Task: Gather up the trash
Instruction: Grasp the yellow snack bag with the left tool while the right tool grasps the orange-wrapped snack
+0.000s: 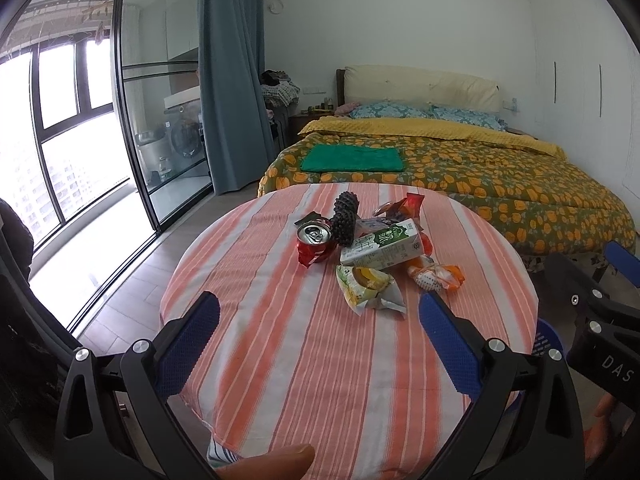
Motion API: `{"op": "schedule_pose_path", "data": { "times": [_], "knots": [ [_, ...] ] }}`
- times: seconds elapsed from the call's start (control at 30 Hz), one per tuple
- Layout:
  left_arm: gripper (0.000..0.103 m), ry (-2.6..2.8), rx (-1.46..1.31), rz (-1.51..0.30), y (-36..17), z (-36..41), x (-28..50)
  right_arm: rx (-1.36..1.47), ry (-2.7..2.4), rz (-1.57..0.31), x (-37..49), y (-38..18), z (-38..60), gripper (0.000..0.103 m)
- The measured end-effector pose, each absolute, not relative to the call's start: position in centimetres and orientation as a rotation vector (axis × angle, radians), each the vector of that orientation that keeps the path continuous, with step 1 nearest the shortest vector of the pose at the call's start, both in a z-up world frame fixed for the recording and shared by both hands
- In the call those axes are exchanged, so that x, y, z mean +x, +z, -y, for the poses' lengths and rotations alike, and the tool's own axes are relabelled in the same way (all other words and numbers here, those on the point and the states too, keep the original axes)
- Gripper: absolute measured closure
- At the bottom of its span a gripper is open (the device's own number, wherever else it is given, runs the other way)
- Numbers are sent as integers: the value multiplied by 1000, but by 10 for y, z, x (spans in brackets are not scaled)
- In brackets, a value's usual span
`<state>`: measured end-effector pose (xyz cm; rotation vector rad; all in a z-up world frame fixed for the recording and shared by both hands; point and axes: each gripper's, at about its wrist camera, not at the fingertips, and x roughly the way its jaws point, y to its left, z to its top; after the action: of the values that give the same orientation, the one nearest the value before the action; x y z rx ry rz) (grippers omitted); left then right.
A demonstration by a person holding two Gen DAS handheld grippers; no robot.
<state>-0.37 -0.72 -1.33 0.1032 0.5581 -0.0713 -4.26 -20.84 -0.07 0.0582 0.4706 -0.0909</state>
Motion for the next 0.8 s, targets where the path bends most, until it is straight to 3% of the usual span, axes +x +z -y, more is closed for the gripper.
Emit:
{"op": "schedule_pose_path", "data": {
  "times": [0.4,0.8],
  "knots": [
    [4,-86,27,-778,-80,-21,37,72,-95,-523,-28,-28,216,5],
    [4,-166,-31,-886,-124,15,100,107,-109,-656,0,-88,234,5]
  ]
}}
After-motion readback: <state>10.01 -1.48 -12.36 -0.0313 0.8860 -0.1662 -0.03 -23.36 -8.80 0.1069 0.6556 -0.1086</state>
